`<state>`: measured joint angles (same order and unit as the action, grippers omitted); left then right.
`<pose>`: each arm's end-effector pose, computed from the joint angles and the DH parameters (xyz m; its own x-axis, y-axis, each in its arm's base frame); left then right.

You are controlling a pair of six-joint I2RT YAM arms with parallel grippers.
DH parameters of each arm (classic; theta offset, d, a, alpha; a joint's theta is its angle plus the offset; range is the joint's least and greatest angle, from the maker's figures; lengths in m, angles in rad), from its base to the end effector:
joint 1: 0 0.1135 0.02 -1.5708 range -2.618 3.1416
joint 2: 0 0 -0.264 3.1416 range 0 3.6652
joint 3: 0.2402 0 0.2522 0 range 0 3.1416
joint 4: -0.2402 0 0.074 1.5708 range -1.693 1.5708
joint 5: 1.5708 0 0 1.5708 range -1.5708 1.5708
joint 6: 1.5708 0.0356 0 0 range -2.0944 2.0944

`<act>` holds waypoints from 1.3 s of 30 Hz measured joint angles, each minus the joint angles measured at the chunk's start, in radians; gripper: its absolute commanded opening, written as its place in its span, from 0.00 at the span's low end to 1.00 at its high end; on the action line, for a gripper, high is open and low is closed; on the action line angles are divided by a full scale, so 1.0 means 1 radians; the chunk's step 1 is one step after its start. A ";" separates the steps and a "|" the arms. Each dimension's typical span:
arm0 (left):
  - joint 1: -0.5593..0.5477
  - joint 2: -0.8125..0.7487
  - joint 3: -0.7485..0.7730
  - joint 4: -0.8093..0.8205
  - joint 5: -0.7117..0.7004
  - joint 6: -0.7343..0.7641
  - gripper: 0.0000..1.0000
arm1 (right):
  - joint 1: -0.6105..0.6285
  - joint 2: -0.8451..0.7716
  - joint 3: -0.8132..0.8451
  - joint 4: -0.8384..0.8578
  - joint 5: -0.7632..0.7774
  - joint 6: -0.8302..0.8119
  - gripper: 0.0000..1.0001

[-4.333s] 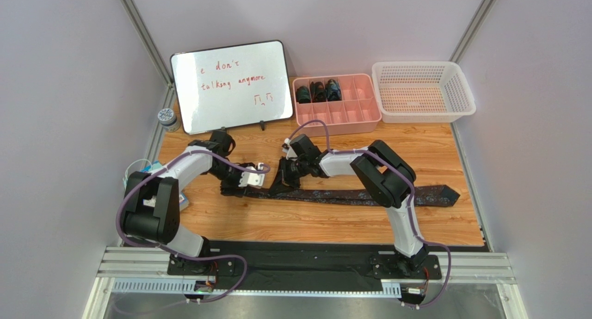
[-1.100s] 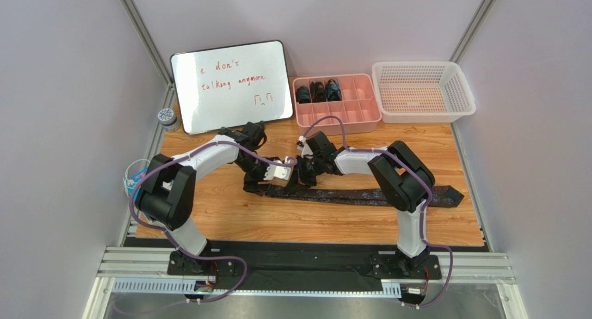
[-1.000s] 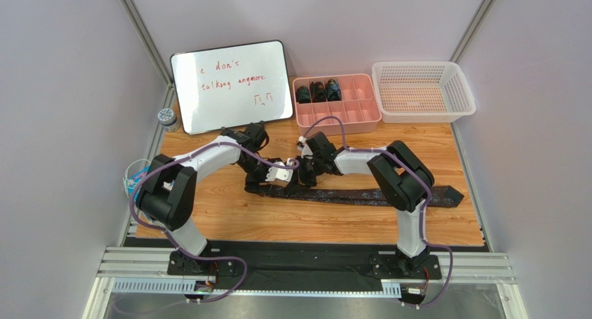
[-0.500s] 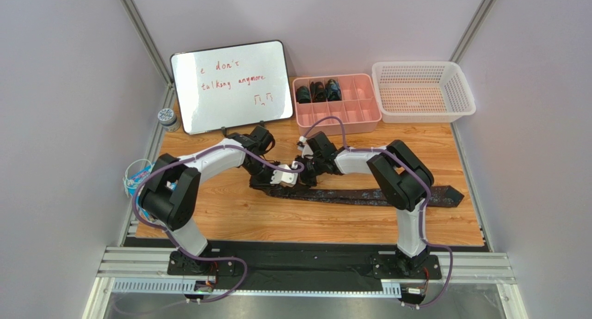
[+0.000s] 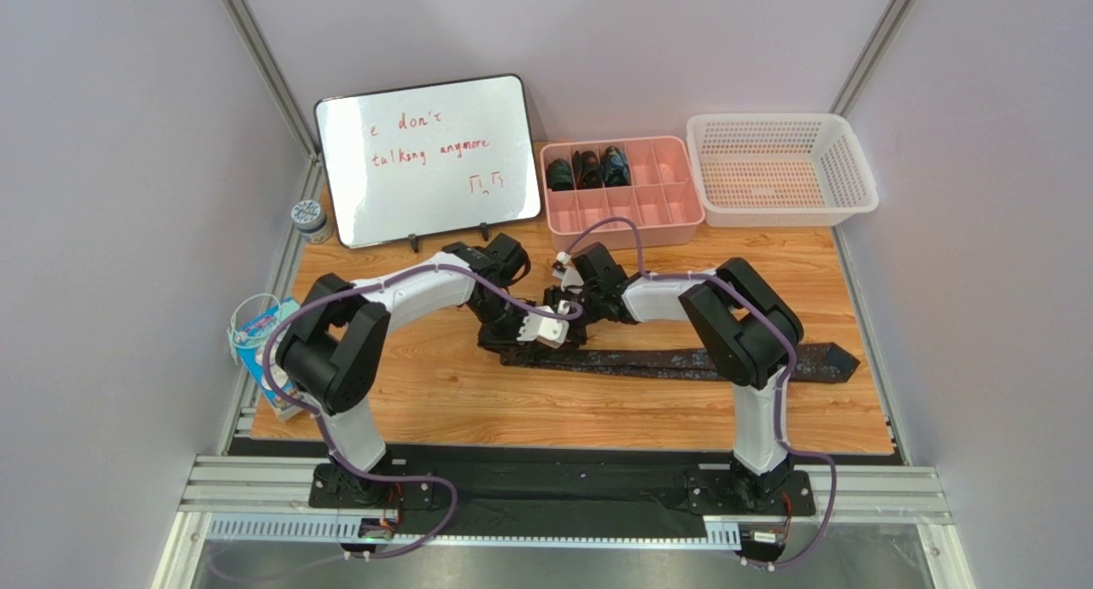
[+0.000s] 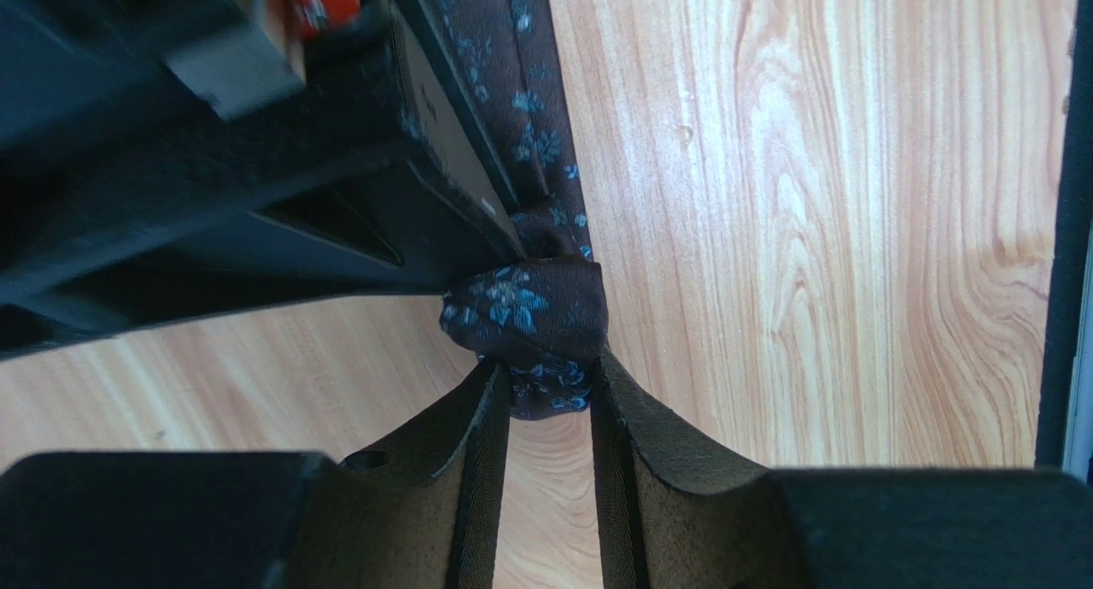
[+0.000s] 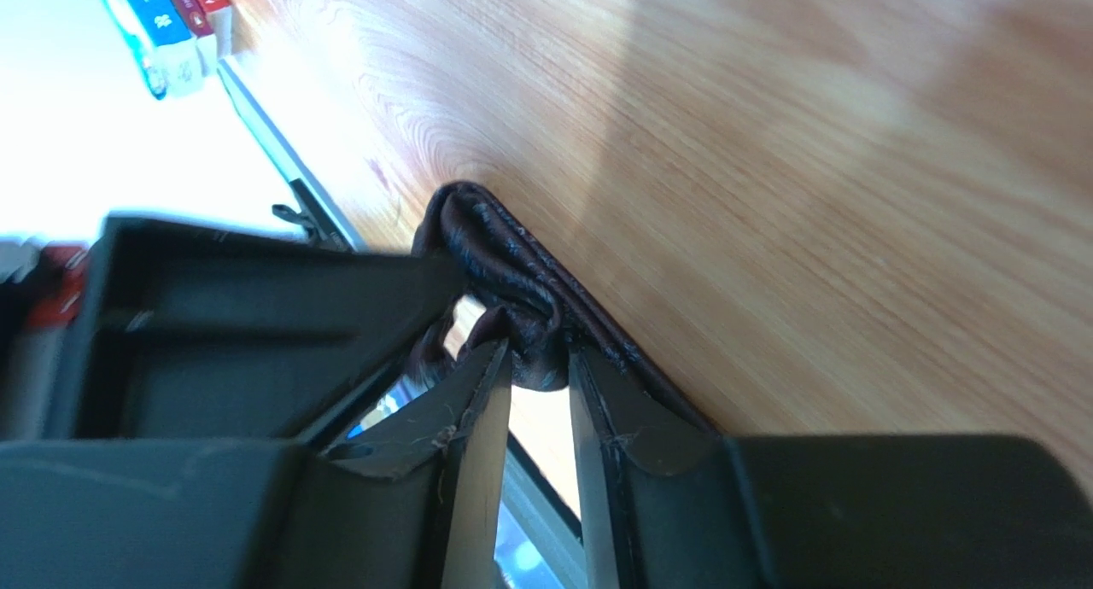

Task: Roll the ties
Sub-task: Roll the tie at the center of the board.

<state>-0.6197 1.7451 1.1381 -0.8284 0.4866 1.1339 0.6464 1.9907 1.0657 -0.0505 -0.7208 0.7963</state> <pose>0.2471 -0.1968 0.1786 0.1704 0.8623 -0.4769 0.9698 -0.2325 -0.0737 0.2888 0.2473 0.1116 -0.9968 -0.0794 -0.0016 -0.0506 0.6200 0.7830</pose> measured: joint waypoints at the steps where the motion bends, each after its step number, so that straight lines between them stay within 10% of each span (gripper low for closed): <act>1: 0.000 0.011 0.002 0.000 -0.001 -0.003 0.34 | -0.003 -0.002 -0.005 0.003 -0.006 0.003 0.32; 14: 0.000 0.064 0.023 -0.007 -0.010 -0.009 0.33 | -0.029 -0.095 -0.050 0.003 -0.048 0.021 0.47; 27: 0.000 0.066 0.026 -0.013 -0.010 -0.008 0.35 | -0.006 -0.060 -0.029 -0.033 0.004 -0.012 0.36; 30: 0.000 0.068 0.029 -0.015 -0.010 -0.008 0.42 | -0.006 -0.059 -0.027 -0.066 0.026 -0.039 0.20; 35: 0.002 0.068 0.029 -0.019 -0.006 -0.013 0.81 | -0.013 -0.056 -0.012 -0.121 0.059 -0.087 0.05; 39: 0.028 0.054 0.028 -0.018 0.008 -0.029 0.84 | -0.017 -0.043 0.010 -0.147 0.072 -0.111 0.00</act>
<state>-0.5919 1.7992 1.1660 -0.8459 0.4950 1.1046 0.6296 1.9472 1.0760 -0.1974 -0.6483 0.6849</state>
